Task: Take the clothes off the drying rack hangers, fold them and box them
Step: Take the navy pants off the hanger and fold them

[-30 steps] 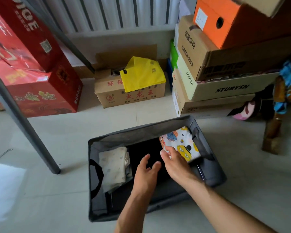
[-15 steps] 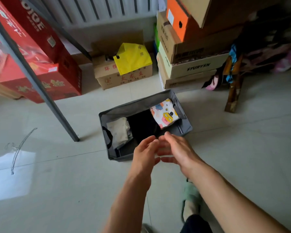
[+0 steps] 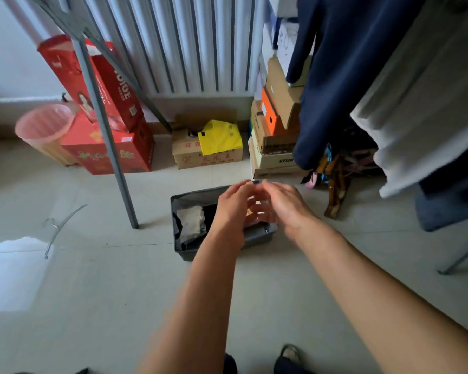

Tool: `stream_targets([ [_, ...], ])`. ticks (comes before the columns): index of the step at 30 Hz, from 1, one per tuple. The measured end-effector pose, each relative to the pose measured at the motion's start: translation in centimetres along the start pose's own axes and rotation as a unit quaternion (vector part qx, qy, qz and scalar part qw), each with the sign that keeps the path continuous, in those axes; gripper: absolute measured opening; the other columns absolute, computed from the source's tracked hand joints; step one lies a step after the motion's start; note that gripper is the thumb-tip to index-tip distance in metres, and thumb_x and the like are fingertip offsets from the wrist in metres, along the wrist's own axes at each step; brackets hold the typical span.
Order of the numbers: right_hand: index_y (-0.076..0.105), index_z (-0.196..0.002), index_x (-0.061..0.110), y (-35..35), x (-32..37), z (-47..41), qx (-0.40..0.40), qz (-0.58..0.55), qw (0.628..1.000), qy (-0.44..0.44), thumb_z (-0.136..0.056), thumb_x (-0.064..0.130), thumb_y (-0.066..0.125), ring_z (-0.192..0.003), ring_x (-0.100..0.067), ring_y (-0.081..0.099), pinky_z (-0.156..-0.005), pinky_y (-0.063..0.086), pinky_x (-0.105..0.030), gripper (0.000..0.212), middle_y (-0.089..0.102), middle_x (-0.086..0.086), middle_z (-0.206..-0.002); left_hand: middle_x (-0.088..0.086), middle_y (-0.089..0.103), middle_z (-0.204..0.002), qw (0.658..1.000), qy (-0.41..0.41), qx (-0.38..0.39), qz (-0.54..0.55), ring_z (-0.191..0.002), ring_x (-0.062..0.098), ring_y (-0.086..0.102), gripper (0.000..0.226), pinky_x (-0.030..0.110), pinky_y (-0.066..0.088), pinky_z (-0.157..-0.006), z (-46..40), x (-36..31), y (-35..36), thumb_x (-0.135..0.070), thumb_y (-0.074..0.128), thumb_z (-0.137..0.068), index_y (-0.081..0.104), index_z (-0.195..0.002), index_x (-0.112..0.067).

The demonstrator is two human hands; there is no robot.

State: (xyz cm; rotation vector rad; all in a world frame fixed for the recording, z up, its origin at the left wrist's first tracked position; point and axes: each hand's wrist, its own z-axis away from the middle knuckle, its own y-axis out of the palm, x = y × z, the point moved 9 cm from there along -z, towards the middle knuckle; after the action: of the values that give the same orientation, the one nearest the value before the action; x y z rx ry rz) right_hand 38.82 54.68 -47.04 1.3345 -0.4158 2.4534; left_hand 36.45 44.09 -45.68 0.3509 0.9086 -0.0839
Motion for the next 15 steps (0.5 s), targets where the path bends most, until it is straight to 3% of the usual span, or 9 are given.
stream_targets([
  [6, 0.068, -0.1, 0.022, 1.5, 8.6, 7.5, 0.042, 0.034, 0.996, -0.074, -0.095, 0.035, 0.051, -0.095, -0.024, 0.069, -0.076, 0.055, -0.036, 0.022, 0.072, -0.005, -0.098, 0.006, 0.072, -0.098, 0.997, 0.068, -0.017, 0.023, -0.087, 0.017, 0.069, 0.024, 0.03, 0.056, -0.069, 7.3, -7.5, 0.0, -0.021, 0.053, -0.099, 0.063, -0.119, -0.011],
  [10, 0.068, -0.094, 0.026, 2.6, 15.8, 11.8, 0.067, 0.074, 0.981, -0.164, -0.088, 0.046, 0.05, -0.092, -0.021, 0.069, -0.085, 0.056, -0.046, 0.028, 0.073, 0.0, -0.091, 0.005, 0.071, -0.095, 0.992, 0.121, -0.002, 0.033, -0.073, 0.009, 0.07, 0.022, 0.023, 0.053, -0.053, 11.3, -13.9, 1.0, -0.018, 0.052, -0.099, 0.063, -0.117, -0.012],
  [13, 0.067, -0.099, 0.021, 1.7, 21.3, 14.1, 0.046, 0.08, 0.971, -0.221, -0.098, 0.035, 0.047, -0.091, -0.02, 0.068, -0.079, 0.055, -0.037, 0.024, 0.072, -0.001, -0.091, 0.005, 0.071, -0.09, 0.985, 0.17, 0.006, 0.021, -0.069, 0.008, 0.069, 0.023, 0.021, 0.052, -0.052, 13.7, -18.7, 2.9, -0.014, 0.05, -0.099, 0.063, -0.117, -0.01],
  [15, 0.066, -0.102, 0.021, 0.7, 24.3, 15.4, 0.032, 0.082, 0.965, -0.246, -0.1, 0.034, 0.045, -0.091, -0.02, 0.069, -0.082, 0.057, -0.041, 0.025, 0.072, -0.002, -0.093, 0.007, 0.072, -0.095, 0.98, 0.199, 0.023, 0.004, -0.077, 0.012, 0.069, 0.024, 0.021, 0.052, -0.055, 15.0, -21.5, 4.3, -0.016, 0.05, -0.099, 0.063, -0.118, -0.011],
])
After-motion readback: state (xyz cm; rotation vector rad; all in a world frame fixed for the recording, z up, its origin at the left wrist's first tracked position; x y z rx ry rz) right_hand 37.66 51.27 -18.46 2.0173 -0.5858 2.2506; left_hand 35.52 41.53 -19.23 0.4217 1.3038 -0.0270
